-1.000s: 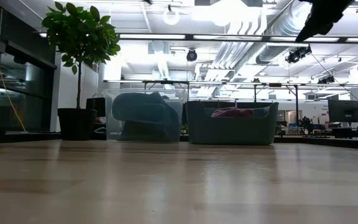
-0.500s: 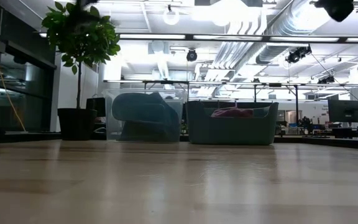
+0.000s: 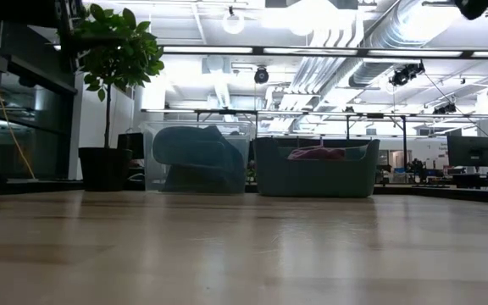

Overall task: Pick & Place hat
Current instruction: Return to Home Position

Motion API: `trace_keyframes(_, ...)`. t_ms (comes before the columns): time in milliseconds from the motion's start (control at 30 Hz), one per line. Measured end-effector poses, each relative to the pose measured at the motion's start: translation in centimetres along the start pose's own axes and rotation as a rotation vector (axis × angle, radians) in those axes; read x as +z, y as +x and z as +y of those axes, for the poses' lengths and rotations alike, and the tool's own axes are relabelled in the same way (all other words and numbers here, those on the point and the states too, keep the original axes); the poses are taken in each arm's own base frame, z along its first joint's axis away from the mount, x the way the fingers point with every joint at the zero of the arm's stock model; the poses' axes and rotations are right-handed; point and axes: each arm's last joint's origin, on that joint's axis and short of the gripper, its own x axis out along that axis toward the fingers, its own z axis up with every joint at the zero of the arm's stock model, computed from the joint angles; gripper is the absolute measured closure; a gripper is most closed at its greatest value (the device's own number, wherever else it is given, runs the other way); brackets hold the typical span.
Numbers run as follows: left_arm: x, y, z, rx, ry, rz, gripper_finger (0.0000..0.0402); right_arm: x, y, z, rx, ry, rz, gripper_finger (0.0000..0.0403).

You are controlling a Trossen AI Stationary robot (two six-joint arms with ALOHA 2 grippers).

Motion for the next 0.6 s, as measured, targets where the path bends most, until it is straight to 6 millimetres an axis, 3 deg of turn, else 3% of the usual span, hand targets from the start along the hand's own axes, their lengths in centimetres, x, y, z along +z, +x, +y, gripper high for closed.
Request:
trace_keyframes(400,-2.3,-1.5,3.5,-0.031,-0.037,-0.040,0.0118,-4.0,4.9,-2.6,0.079,0.125,-0.166,0.0403)
trace_keyframes(600,-3.5,-1.6,4.8,-0.117,-0.071,-0.047,0.0118,-5.3,6.3,-3.3,0.073,0.172,-0.199,0.0403)
